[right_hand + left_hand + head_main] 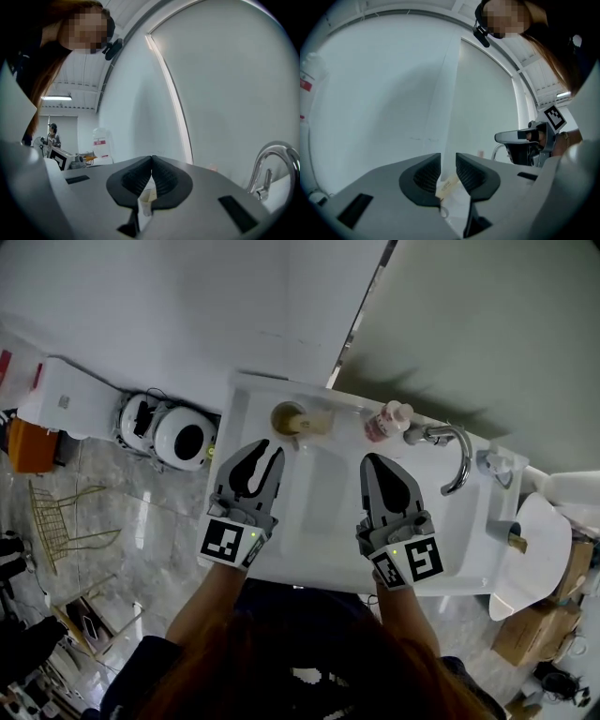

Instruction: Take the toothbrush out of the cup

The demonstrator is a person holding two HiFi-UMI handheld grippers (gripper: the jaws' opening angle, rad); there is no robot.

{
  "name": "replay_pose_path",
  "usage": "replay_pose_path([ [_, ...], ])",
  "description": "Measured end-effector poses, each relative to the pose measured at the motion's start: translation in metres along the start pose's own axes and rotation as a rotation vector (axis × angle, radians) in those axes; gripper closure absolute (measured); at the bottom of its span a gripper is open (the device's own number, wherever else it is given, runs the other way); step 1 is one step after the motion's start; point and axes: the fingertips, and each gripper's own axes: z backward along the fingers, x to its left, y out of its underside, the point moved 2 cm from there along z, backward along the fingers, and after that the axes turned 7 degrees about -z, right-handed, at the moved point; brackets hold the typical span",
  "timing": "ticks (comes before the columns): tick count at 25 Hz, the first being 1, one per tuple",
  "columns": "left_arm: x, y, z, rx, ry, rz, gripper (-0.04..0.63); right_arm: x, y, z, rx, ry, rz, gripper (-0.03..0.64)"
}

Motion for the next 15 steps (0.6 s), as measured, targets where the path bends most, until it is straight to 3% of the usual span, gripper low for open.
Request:
replay_pose_path([
  [4,-0.007,0.024,-0.027,0.068,0.050,-0.025,0.451,-0.005,0.008,-0.002,0.006,0.024,-0.018,0.601],
  [7,-0.011,0.050,-0.044,0.130,0.078,-0.023,0.443,-0.007,0.014,-0.003,0.014,0.034,-0.036,0.601],
  [12,-0.017,0.083,-0.072,0.218,0.104,-0.086,0.372,-0.007,0.017,-0.003,0.012,0.044,-0.043,0.601],
  [15,-0.018,0.092,-0.087,0.240,0.099,-0.079,0.357,-0.011,0.017,-0.001,0.014,0.056,-0.043,0.601],
])
